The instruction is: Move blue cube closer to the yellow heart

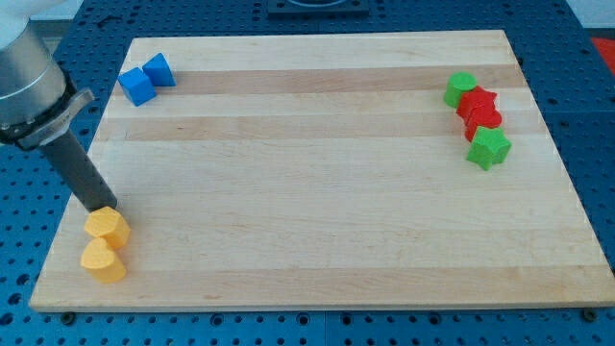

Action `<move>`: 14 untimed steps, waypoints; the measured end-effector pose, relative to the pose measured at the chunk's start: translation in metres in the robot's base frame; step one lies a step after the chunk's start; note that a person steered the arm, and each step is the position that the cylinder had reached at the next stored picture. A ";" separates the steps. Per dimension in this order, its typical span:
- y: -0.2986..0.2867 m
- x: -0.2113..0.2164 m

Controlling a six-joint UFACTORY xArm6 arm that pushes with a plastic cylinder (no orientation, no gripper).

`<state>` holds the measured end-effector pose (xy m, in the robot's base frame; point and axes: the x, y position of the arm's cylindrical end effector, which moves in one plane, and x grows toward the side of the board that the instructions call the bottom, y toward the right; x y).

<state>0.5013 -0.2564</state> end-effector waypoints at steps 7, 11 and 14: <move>-0.027 -0.215; 0.007 -0.196; 0.072 -0.197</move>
<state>0.3043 -0.1848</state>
